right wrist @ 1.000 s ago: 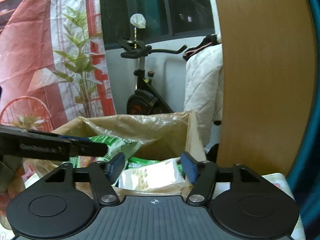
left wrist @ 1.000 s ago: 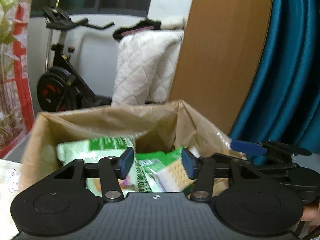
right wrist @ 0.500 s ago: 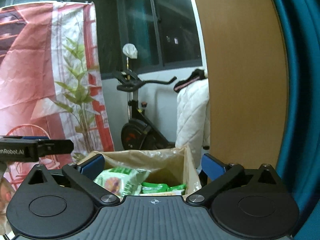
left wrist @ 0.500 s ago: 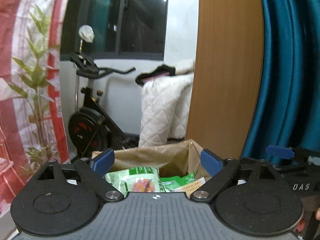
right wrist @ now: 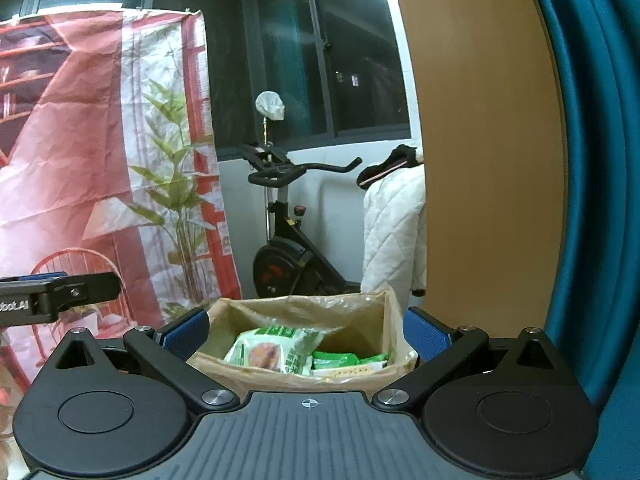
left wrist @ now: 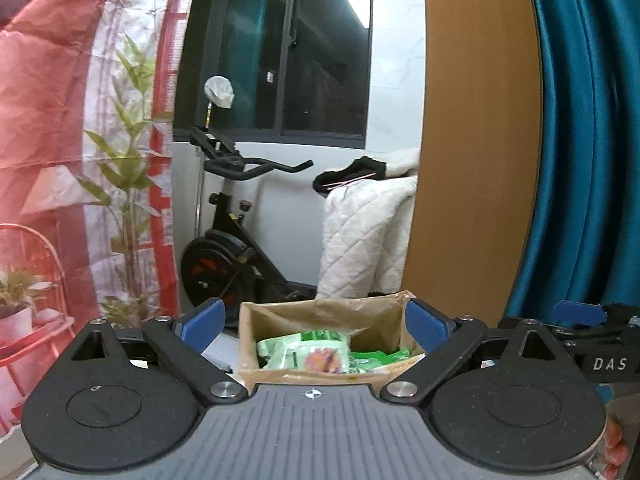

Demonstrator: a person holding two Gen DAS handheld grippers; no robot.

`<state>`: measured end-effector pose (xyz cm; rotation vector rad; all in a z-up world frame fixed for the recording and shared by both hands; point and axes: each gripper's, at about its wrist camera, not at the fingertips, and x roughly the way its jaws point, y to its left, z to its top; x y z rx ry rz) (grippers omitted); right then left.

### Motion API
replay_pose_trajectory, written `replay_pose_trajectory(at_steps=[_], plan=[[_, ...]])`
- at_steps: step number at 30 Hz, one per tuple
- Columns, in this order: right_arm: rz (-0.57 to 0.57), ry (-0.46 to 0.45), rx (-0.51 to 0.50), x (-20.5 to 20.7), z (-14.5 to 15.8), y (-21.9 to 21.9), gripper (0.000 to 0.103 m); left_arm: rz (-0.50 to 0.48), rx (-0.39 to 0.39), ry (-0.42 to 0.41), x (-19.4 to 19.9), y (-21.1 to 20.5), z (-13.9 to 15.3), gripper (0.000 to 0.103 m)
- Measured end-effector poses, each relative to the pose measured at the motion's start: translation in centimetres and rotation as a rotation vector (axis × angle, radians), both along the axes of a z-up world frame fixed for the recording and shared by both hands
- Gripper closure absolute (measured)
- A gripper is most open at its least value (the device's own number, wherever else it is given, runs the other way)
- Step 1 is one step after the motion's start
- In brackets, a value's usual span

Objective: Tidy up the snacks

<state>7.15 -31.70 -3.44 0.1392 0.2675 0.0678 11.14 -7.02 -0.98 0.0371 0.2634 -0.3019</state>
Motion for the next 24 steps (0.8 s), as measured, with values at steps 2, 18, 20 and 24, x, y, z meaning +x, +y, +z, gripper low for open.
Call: replay_pose_trajectory(at_steps=[2,18,20,24], plan=[[0.001,0.001,-0.003,-0.3,0.0,0.2,0.001,0.018,-0.005,-0.006,-0.4,0.2,0.1,0.005],[0.003,0.031,0.008,-0.5,-0.7,0.1,0.001,0.099,0.041,-0.014,-1.2,-0.2,0.4,0.005],[-0.002,0.034,0.008,-0.6,-0.7,0.1,0.001,0.105,0.054,-0.002,-1.4,-0.5,0.2,0.005],[-0.005,0.040,0.007,-0.3,-0.7,0.0,0.001,0.115,0.070,0.004,-1.5,-0.6,0.0,0.005]])
